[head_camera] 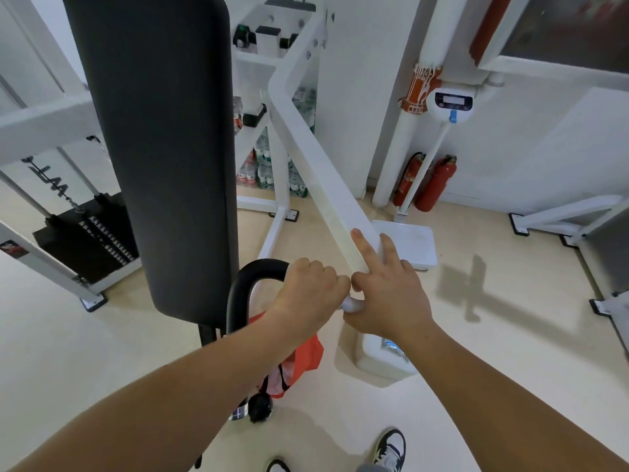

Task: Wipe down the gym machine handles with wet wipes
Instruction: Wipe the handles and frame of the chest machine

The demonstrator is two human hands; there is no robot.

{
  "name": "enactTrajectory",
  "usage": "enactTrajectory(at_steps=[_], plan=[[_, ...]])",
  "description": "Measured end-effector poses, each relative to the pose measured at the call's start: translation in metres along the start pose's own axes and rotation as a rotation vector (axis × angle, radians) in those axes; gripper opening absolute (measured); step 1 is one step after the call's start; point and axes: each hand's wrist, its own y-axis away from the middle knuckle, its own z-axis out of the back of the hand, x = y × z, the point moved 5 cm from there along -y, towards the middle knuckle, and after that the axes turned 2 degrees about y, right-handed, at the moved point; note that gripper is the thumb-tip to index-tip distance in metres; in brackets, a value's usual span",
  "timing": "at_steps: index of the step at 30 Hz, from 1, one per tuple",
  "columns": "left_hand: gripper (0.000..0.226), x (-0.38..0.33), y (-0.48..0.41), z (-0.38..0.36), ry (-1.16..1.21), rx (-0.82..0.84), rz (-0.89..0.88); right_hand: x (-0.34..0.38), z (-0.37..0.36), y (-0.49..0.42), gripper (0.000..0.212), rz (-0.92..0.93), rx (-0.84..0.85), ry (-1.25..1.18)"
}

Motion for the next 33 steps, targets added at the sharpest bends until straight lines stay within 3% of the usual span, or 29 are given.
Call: enactTrajectory(at_steps=[1, 2, 5, 7, 9, 10, 11, 14, 15, 18, 21, 23, 25, 28, 31, 33], plan=[[0.028, 0.0, 0.006, 0.005, -0.038, -0.106, 0.014, 0.001, -0.001, 0.0, 0.033, -0.002, 0.004, 0.005], [0.025, -0.001, 0.005, 0.005, -0.025, -0.059, -0.006, 0.001, 0.0, 0.0, 0.032, -0.003, -0.003, 0.003], [0.006, 0.003, -0.018, 0.0, 0.152, 0.331, -0.056, 0.0, 0.001, -0.001, 0.031, 0.009, -0.008, -0.003], [0.021, 0.008, -0.033, 0.0, 0.242, 0.561, -0.14, 0.0, 0.001, 0.0, 0.03, -0.006, 0.016, 0.007], [0.024, 0.006, -0.036, -0.005, 0.225, 0.627, -0.144, 0.0, 0.001, 0.0, 0.03, -0.008, 0.02, 0.016], [0.019, 0.007, -0.032, -0.007, 0.197, 0.556, -0.098, 0.0, 0.002, 0.0, 0.03, -0.005, 0.012, 0.007], [0.011, 0.005, -0.025, -0.005, 0.148, 0.38, -0.07, -0.001, 0.002, 0.0, 0.03, -0.003, 0.003, -0.001], [0.028, -0.001, 0.002, 0.001, -0.041, -0.121, 0.002, 0.0, 0.001, 0.0, 0.032, -0.014, 0.029, 0.019], [0.026, -0.002, 0.004, 0.003, -0.015, -0.126, -0.002, 0.0, 0.001, 0.0, 0.032, -0.017, 0.036, 0.021], [0.005, 0.005, -0.008, 0.006, 0.153, 0.213, -0.08, 0.0, 0.003, 0.0, 0.03, -0.003, 0.014, 0.003], [0.018, 0.056, -0.01, 0.0, 0.334, 0.519, 0.035, 0.0, 0.005, 0.0, 0.033, 0.0, 0.045, 0.022], [0.02, 0.078, -0.004, -0.003, 0.479, 0.596, 0.123, 0.001, 0.005, 0.0, 0.035, 0.004, 0.068, 0.036], [0.017, 0.08, 0.006, 0.002, 0.378, 0.471, 0.19, 0.0, 0.006, 0.0, 0.034, 0.004, 0.061, 0.025], [0.019, 0.057, 0.022, 0.005, 0.102, 0.076, 0.25, -0.001, 0.005, -0.001, 0.032, 0.006, 0.047, 0.034], [0.026, 0.057, 0.026, 0.002, 0.083, 0.004, 0.272, 0.001, 0.007, 0.001, 0.031, 0.0, 0.046, 0.04], [0.023, 0.072, 0.02, -0.005, 0.204, 0.139, 0.254, 0.002, 0.007, 0.002, 0.029, 0.007, 0.029, 0.035]])
